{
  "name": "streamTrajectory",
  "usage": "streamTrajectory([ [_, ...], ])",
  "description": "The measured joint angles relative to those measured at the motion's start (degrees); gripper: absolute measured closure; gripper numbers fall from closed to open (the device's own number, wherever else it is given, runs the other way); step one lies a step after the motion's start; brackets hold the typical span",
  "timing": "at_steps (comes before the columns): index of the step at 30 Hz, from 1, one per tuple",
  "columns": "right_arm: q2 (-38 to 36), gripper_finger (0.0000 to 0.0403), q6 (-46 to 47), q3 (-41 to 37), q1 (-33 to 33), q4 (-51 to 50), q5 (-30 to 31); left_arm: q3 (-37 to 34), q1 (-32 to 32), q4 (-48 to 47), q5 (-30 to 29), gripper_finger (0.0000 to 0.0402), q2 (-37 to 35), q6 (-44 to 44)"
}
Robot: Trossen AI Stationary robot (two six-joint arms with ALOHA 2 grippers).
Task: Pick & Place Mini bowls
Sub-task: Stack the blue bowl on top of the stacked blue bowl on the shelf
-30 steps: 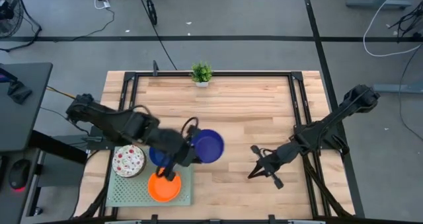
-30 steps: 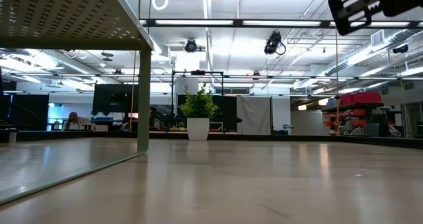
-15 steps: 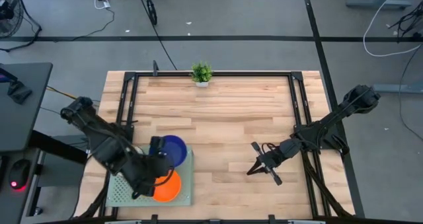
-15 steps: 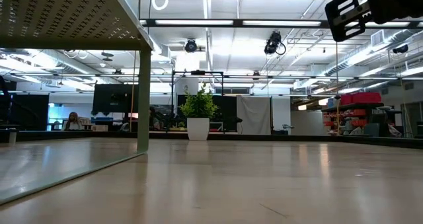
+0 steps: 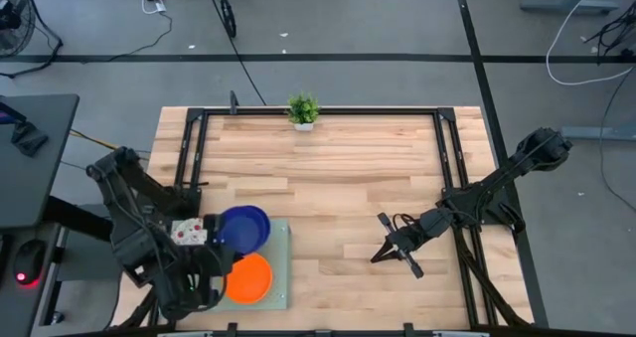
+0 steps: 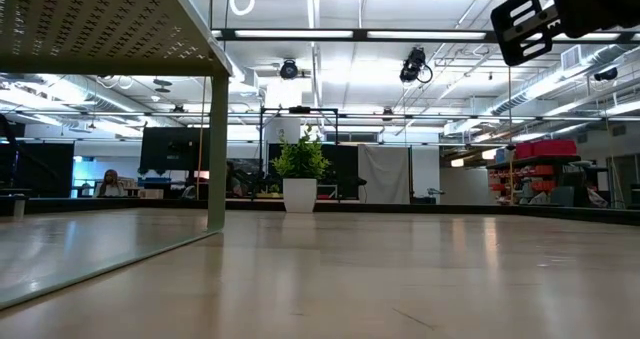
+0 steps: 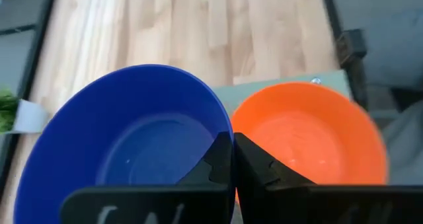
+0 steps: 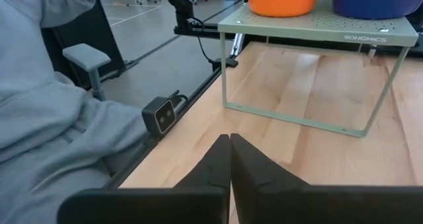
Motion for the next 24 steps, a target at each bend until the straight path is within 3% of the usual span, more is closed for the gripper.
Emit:
streamTrajectory([
  [11,0.0,0.0397,-0.02,0.0,0.02,0.0,0.02,-9.2,-0.07,-0.12,-5.33,0.0391,0.0,-6.12],
  [24,0.0,0.0397,-0.04,-0.02,0.02,0.0,0.04,-10.23,-0.04,0.64,-9.04,0.037,0.0,-12.26],
])
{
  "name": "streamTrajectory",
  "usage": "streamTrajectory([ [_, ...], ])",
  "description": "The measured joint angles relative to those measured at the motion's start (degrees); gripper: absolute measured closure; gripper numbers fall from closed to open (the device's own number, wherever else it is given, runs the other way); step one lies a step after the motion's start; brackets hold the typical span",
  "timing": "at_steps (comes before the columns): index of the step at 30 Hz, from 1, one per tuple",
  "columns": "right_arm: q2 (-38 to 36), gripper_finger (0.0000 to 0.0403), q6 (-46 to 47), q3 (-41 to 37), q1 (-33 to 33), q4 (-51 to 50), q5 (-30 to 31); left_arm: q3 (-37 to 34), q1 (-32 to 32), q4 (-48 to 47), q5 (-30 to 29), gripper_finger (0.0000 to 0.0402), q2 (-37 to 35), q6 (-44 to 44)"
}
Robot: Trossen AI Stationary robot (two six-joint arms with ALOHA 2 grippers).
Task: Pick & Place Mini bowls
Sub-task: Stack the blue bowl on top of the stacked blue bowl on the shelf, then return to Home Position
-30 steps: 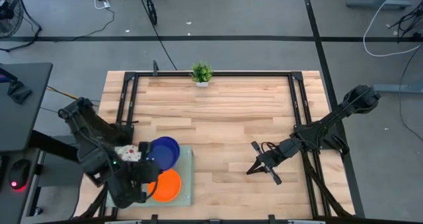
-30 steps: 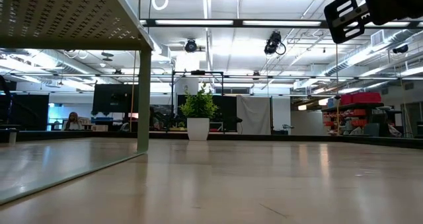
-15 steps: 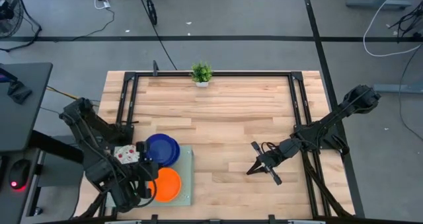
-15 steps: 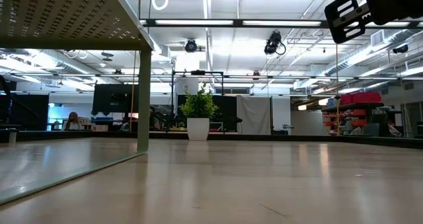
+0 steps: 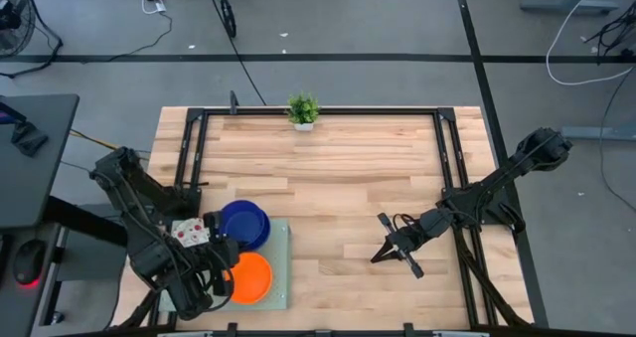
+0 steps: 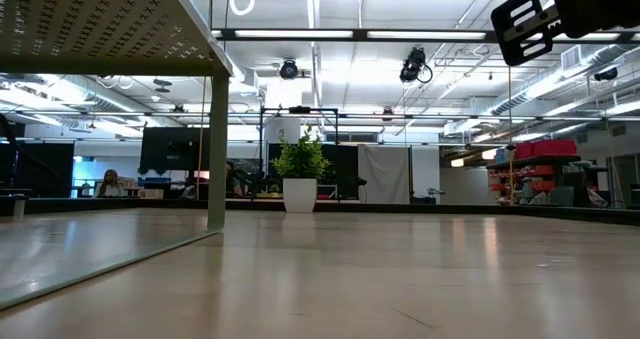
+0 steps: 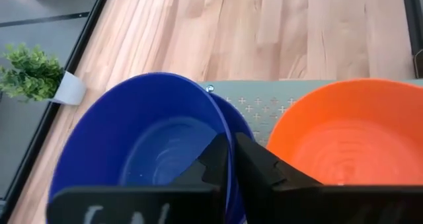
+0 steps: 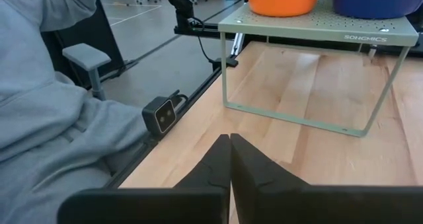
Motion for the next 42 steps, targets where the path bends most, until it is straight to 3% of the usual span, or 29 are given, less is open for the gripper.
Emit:
streamTrajectory([
  [13,0.0,0.0397,-0.02,0.0,0.0,0.0,0.01,0.0,0.0,1.1,-1.22,0.0361,0.0,-0.1],
  [25,0.0,0.0394,-0.02,0.0,0.0,-0.05,0.02,0.0,0.0,2.71,-1.15,0.0258,0.03,1.17],
  [28,0.0,0.0394,-0.02,0.0,0.0,-0.07,0.02,0.0,0.1,6.05,0.51,0.0271,0.11,4.01],
  [37,0.0,0.0394,-0.02,0.0,0.0,-0.09,0.02,0.0,2.45,8.67,4.18,0.0375,0.15,8.02],
  [42,0.0,0.0394,-0.02,0.0,0.0,-0.13,0.02,0.0,3.67,8.67,0.75,0.0375,0.17,10.09],
])
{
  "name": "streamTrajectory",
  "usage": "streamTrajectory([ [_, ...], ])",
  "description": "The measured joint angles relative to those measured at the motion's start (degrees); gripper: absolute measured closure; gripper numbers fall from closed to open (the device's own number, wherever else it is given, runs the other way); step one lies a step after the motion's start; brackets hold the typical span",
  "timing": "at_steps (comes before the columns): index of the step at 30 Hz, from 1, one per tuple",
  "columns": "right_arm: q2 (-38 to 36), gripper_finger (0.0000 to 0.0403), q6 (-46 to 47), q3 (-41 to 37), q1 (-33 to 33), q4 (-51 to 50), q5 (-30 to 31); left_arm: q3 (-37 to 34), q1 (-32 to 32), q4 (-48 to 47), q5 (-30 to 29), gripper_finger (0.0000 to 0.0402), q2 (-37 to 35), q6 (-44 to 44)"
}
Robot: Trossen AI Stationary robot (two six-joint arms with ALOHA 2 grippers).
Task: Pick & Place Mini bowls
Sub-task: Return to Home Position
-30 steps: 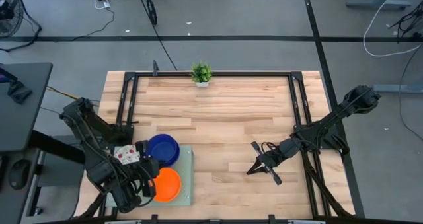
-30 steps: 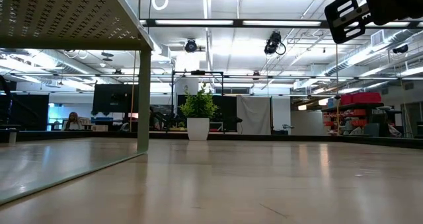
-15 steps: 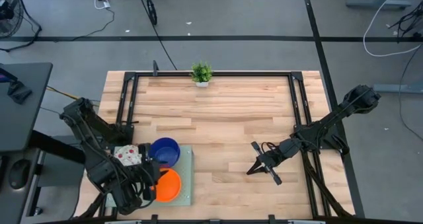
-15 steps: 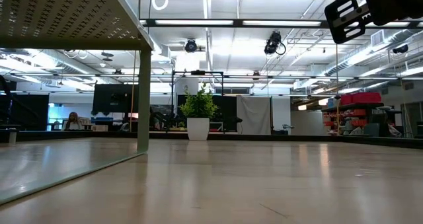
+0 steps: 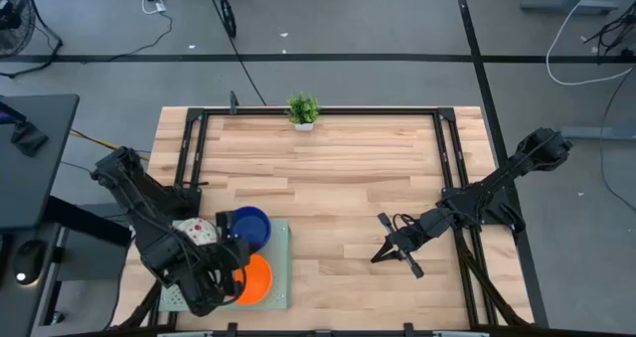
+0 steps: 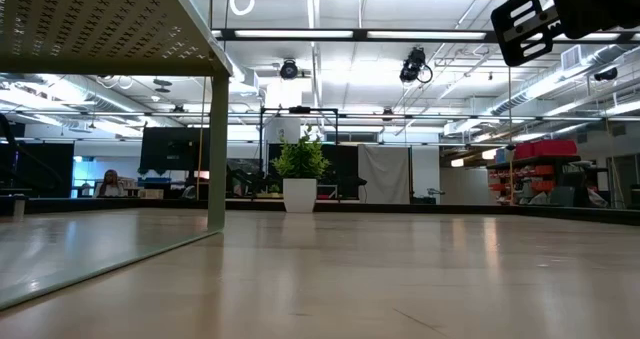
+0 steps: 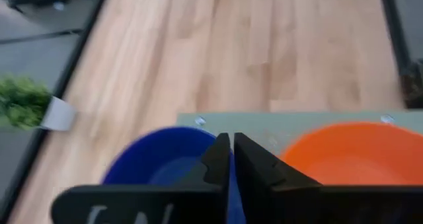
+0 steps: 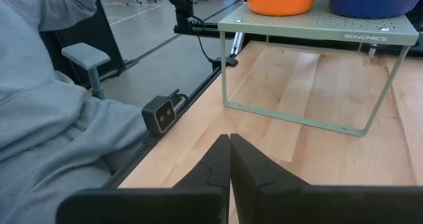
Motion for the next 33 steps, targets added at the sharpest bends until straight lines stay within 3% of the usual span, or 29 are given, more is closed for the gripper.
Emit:
streamTrajectory([
  [6,0.0,0.0394,0.25,0.0,0.0,0.0,3.9,-1.99,4.31,3.06,0.83,0.0357,-0.33,10.72],
  [10,0.0,0.0394,0.28,0.0,-0.02,-0.52,8.22,-11.38,11.03,18.48,5.69,0.0387,-4.8,21.67],
  [14,0.02,0.0394,0.26,0.0,-0.02,-0.73,8.57,-21.62,20.74,43.28,16.84,0.0394,-10.12,38.72],
  [18,0.02,0.0394,0.26,0.0,-0.02,-0.63,8.57,-26.78,31.24,65.99,31.55,0.0393,-14.93,54.2],
  [20,0.02,0.0394,0.38,0.0,-0.02,-0.76,8.57,-27.5,36.65,71.47,40.24,0.0396,-16.25,56.99],
  [24,0.02,0.0394,2.46,0.0,0.03,-1.33,8.56,-27.71,45.77,70.6,54.91,0.0397,-20.71,55.33],
  [28,0.02,0.0394,4.91,0.0,0.42,-2.86,8.55,-32.13,48.46,67.83,53.43,0.0398,-27.64,53.85],
  [33,0.02,0.0394,6.45,0.0,1.14,-4.81,8.55,-45.51,46.75,69.52,46.44,0.0399,-42.39,50.57],
])
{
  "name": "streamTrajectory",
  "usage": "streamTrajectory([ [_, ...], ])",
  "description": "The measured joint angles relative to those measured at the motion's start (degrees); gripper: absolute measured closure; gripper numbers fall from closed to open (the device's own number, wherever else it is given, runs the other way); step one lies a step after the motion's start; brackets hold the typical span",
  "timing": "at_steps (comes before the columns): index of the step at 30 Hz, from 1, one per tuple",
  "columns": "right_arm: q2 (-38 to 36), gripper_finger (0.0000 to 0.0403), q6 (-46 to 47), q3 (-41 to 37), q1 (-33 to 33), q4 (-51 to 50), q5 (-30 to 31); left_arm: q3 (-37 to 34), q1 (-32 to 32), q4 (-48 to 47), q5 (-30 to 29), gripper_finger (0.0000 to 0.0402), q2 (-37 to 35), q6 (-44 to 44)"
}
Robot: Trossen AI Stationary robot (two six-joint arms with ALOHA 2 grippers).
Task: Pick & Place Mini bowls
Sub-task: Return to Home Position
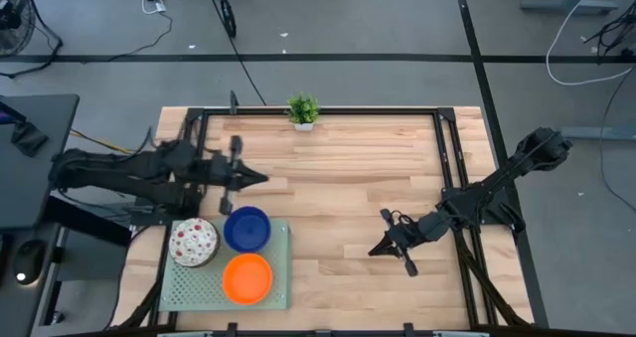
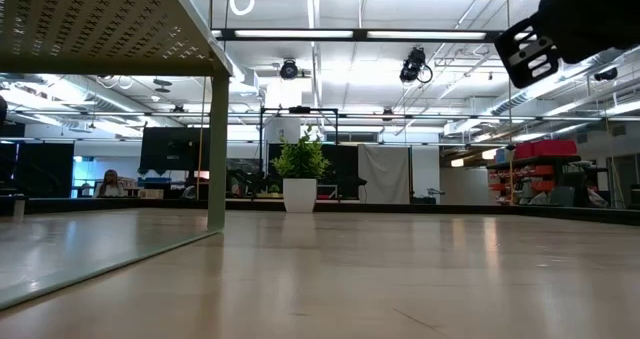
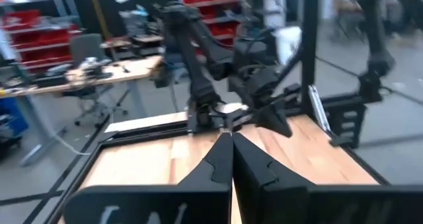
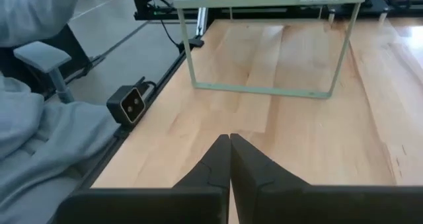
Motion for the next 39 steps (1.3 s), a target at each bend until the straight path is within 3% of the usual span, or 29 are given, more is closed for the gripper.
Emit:
streamTrajectory([
  [10,0.0,0.0394,1.33,0.0,0.05,1.84,0.02,-19.25,-0.31,1.58,-1.35,0.04,-26.18,-5.65],
  [19,0.0,0.0394,1.31,0.0,0.0,1.91,2.69,-32.43,-0.33,2.04,-2.4,0.0399,-40.3,-8.49],
  [25,0.0,0.0394,1.31,0.0,-0.02,1.92,3.02,-38.84,-0.31,6.97,-3.14,0.0399,-44.96,-8.89],
  [39,0.0,0.0394,1.3,0.0,-0.02,1.9,3.02,-38.77,-0.33,6.79,-0.53,0.0399,-45.03,-8.52],
])
